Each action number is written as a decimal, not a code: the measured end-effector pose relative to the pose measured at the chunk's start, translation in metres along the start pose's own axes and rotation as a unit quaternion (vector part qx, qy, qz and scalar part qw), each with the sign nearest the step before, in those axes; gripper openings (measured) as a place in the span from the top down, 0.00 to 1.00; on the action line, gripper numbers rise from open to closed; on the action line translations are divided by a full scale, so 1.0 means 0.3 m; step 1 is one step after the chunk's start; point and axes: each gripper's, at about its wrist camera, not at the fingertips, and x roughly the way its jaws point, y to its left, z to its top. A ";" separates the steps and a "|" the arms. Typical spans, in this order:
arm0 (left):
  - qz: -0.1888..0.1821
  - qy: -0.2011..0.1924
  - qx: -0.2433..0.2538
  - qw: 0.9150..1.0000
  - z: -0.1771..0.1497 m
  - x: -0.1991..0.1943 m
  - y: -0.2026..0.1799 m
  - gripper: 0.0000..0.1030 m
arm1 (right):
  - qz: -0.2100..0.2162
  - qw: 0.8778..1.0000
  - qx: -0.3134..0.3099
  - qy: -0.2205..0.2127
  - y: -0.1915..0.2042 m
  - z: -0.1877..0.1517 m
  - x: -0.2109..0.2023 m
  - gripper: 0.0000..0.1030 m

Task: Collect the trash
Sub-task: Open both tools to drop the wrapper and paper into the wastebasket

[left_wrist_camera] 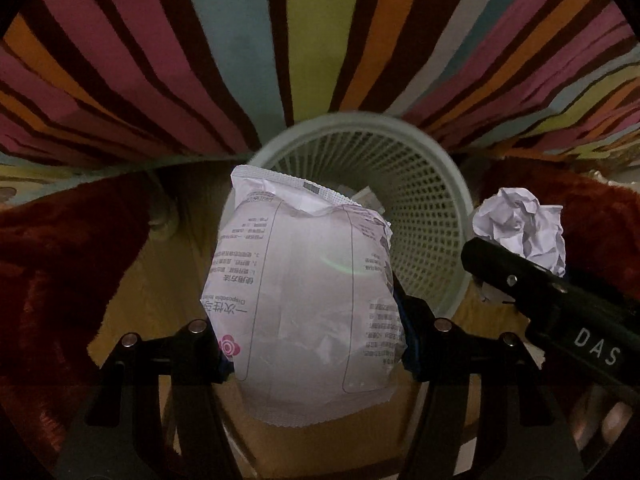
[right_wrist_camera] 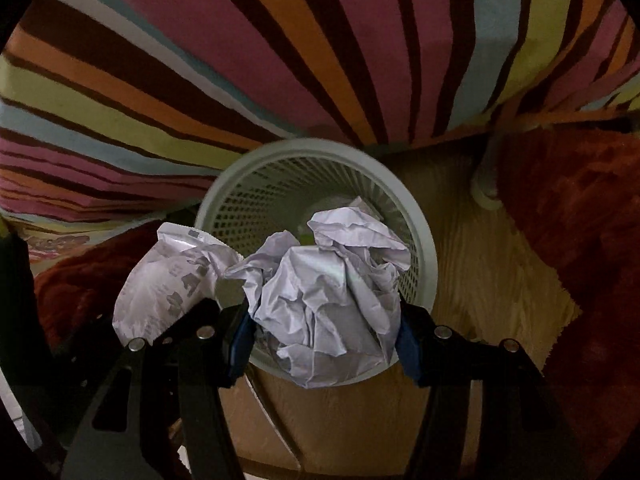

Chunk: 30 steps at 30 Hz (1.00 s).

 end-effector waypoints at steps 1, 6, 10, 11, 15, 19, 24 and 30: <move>0.002 0.004 0.002 1.000 -0.002 0.010 -0.004 0.41 | 0.000 1.000 0.004 0.004 -0.004 0.003 0.010 0.45; 0.012 0.023 0.010 1.000 0.001 0.058 -0.015 0.41 | -0.001 1.000 0.016 0.025 -0.019 0.008 0.065 0.45; 0.017 0.034 0.012 0.999 0.006 0.091 -0.018 0.41 | -0.004 0.999 0.019 0.036 -0.026 0.010 0.097 0.45; 0.018 0.037 0.013 0.999 0.007 0.099 -0.018 0.41 | -0.003 0.999 0.019 0.038 -0.028 0.011 0.104 0.45; 0.015 0.048 0.013 0.999 0.019 0.126 -0.033 0.41 | 0.000 0.999 0.021 0.049 -0.032 0.013 0.132 0.44; 0.013 0.061 0.006 0.998 0.019 0.140 -0.022 0.33 | 0.003 0.998 0.021 0.062 -0.033 0.009 0.156 0.19; 0.016 0.067 -0.012 0.998 0.019 0.152 0.006 0.20 | -0.010 0.998 0.029 0.051 -0.047 0.003 0.155 0.08; 0.021 0.027 -0.022 0.999 0.022 0.088 0.014 0.20 | -0.004 0.999 0.033 0.037 -0.042 0.001 0.127 0.08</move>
